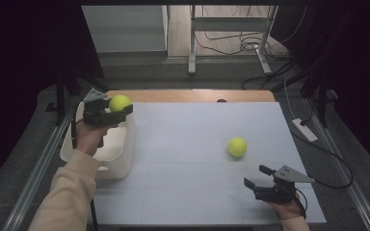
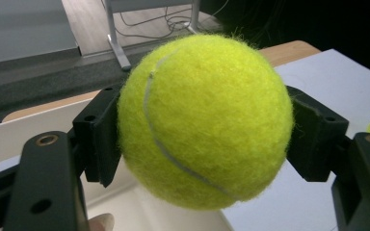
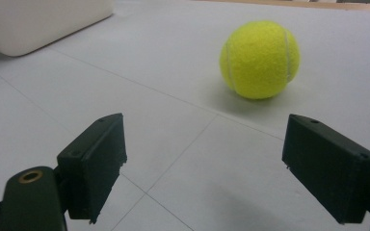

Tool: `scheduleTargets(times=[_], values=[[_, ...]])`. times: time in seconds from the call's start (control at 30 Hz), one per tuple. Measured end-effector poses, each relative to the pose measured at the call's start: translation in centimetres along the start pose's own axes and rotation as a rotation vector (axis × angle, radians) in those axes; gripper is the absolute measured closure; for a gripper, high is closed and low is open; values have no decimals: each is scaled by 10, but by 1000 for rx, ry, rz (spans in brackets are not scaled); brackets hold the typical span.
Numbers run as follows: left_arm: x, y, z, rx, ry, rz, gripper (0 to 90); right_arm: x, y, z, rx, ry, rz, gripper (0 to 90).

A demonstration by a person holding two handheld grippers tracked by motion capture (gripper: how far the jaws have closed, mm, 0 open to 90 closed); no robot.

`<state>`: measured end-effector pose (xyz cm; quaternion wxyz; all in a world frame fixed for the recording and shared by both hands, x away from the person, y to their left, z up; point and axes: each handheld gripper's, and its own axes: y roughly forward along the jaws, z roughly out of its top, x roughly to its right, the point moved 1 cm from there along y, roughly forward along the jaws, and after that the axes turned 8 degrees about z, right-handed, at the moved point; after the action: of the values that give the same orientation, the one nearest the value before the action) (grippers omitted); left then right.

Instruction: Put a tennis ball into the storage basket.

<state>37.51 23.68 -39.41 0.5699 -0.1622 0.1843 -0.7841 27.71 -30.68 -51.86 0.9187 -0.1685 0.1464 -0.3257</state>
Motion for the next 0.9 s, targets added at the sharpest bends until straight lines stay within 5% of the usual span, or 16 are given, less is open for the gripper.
scheduleTargets(times=[0.9], values=[[-35, 7, 8, -47, -51, 106, 262, 0, 0, 0, -2, -1, 1, 153]])
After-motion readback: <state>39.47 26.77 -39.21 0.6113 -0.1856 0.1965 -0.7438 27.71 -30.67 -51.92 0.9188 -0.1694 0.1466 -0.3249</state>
